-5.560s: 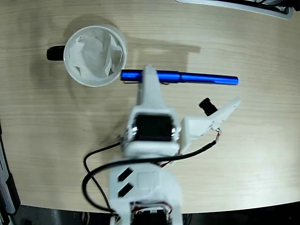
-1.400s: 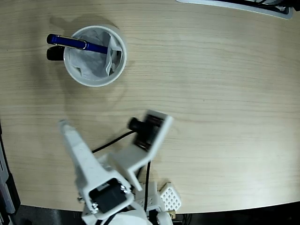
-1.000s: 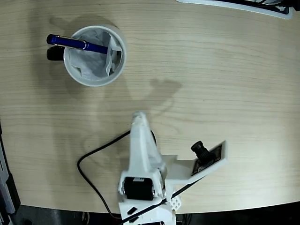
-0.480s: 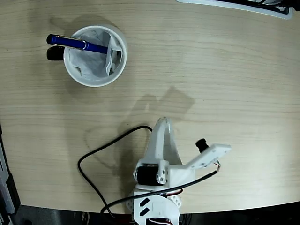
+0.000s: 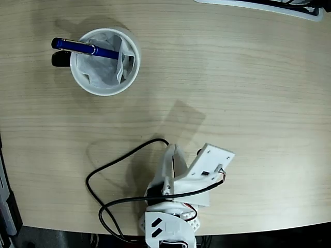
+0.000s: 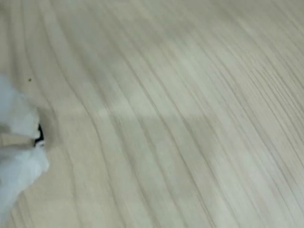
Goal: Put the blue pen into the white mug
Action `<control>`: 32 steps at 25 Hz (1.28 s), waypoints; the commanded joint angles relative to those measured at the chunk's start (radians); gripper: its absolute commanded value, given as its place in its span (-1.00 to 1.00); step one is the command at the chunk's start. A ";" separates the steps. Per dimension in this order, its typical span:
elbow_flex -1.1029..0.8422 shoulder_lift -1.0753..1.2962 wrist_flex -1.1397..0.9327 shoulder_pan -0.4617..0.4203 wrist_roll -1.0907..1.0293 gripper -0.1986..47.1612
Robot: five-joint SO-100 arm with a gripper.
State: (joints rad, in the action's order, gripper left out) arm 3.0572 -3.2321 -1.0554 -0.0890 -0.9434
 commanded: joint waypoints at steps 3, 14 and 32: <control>0.006 -0.058 -0.012 0.002 0.005 -0.99; 0.008 -0.087 -0.169 0.012 -0.063 -0.99; -0.077 -0.140 -0.192 0.063 0.891 -0.99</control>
State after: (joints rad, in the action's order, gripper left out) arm 3.0235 -3.3011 -1.2333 -0.0245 -0.0982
